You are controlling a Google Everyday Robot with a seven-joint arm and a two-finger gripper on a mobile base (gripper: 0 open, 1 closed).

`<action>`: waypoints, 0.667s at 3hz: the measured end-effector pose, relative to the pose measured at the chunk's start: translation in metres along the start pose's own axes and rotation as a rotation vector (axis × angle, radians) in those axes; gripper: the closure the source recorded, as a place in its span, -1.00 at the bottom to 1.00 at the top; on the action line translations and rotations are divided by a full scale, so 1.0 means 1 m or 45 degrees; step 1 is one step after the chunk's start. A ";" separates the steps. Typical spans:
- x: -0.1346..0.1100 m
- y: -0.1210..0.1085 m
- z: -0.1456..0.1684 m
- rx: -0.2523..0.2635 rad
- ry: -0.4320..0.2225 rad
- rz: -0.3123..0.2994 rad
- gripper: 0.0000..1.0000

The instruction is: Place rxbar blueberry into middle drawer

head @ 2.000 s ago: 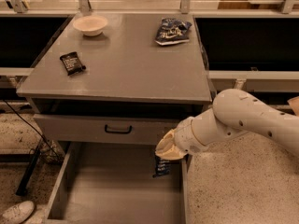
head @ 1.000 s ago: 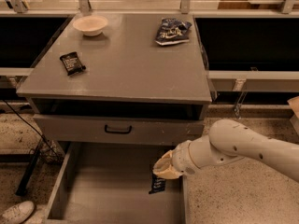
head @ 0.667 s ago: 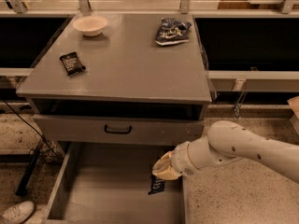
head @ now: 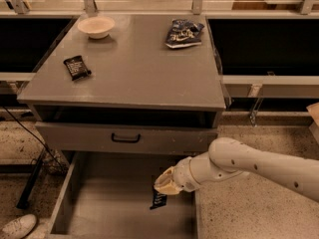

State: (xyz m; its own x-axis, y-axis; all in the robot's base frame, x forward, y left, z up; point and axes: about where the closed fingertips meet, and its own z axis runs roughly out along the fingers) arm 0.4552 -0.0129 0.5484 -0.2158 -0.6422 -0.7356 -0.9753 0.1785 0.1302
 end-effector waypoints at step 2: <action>0.005 -0.001 0.007 0.029 0.009 0.008 1.00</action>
Offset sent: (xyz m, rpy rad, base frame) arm 0.0005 0.0015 -0.0203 -0.0331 -0.0235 -0.0549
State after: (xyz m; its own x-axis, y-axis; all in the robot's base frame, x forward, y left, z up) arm 0.4549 -0.0110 0.5398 -0.2225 -0.6465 -0.7298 -0.9725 0.1997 0.1197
